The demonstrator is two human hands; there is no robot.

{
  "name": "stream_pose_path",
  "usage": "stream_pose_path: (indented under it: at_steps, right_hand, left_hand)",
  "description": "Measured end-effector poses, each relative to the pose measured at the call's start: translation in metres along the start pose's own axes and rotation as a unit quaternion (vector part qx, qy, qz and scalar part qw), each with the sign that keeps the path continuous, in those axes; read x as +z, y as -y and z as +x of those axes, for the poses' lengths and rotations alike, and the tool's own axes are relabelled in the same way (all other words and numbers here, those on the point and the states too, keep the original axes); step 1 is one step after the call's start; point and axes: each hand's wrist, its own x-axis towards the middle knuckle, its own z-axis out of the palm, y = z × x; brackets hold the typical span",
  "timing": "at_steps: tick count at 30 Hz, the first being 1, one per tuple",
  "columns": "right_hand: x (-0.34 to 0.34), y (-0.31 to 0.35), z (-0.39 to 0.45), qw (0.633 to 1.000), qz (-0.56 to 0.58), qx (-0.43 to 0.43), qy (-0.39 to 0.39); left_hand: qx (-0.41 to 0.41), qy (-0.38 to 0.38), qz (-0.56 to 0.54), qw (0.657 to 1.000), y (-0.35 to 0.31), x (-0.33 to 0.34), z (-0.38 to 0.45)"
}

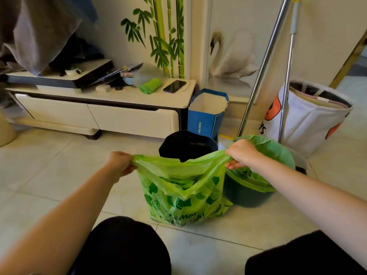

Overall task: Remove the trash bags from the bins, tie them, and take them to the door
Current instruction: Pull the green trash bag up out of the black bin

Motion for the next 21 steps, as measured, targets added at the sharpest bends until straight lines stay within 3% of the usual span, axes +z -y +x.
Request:
stream_pose_path:
  at_steps: [6, 10, 16, 21]
  right_hand:
    - [0.007, -0.005, 0.029, 0.998, 0.030, 0.050, -0.015]
    - [0.006, -0.010, 0.043, 0.997, 0.039, 0.069, -0.013]
    - [0.007, -0.021, 0.046, 0.997, -0.009, 0.079, 0.025]
    - [-0.005, -0.024, 0.042, 0.996, -0.058, 0.060, 0.018]
  left_hand:
    - [-0.007, -0.046, -0.071, 0.996, -0.005, -0.002, 0.024]
    - [0.003, -0.050, -0.058, 0.997, -0.006, 0.002, 0.038]
    - [0.069, -0.042, 0.131, 0.988, -0.001, 0.018, 0.049]
    - [0.132, -0.055, 0.317, 0.938, -0.018, 0.032, 0.037]
